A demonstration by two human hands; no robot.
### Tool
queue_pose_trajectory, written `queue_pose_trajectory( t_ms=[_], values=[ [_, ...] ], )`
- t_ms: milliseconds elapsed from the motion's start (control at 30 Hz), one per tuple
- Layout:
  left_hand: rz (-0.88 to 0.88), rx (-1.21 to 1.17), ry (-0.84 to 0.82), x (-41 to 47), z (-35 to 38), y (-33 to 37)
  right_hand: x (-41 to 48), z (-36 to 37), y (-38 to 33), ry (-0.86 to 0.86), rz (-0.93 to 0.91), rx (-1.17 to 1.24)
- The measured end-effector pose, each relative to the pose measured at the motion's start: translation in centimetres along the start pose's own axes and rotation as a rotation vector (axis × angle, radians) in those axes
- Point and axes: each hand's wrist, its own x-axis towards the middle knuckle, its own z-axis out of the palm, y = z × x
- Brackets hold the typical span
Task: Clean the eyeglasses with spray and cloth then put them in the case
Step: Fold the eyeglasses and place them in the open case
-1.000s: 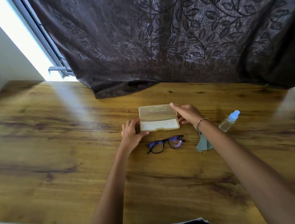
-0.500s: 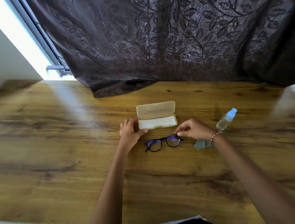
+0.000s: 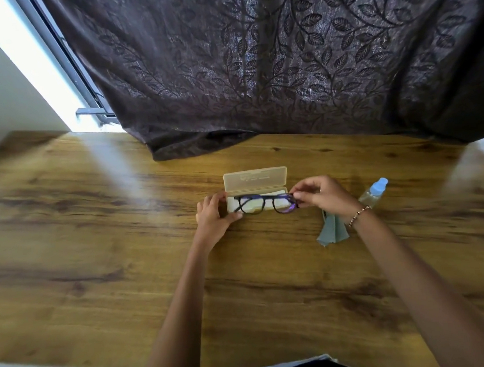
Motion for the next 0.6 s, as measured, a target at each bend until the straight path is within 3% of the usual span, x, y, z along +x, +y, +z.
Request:
queue_pose_trajectory(
  t_ms=[133,267,600],
  values=[
    [-0.006,-0.003,0.014,-0.1,0.1,0.1,1.6,0.8,-0.9,0.132,-0.024,-0.020],
    [-0.004,0.006,0.024,0.0,0.2,0.1,2.5,1.6,-1.1,0.193,-0.069,-0.225],
    [-0.011,-0.008,0.018,-0.1,0.3,0.0,3.8,2.0,-1.1,0.127,-0.022,-0.314]
  ],
)
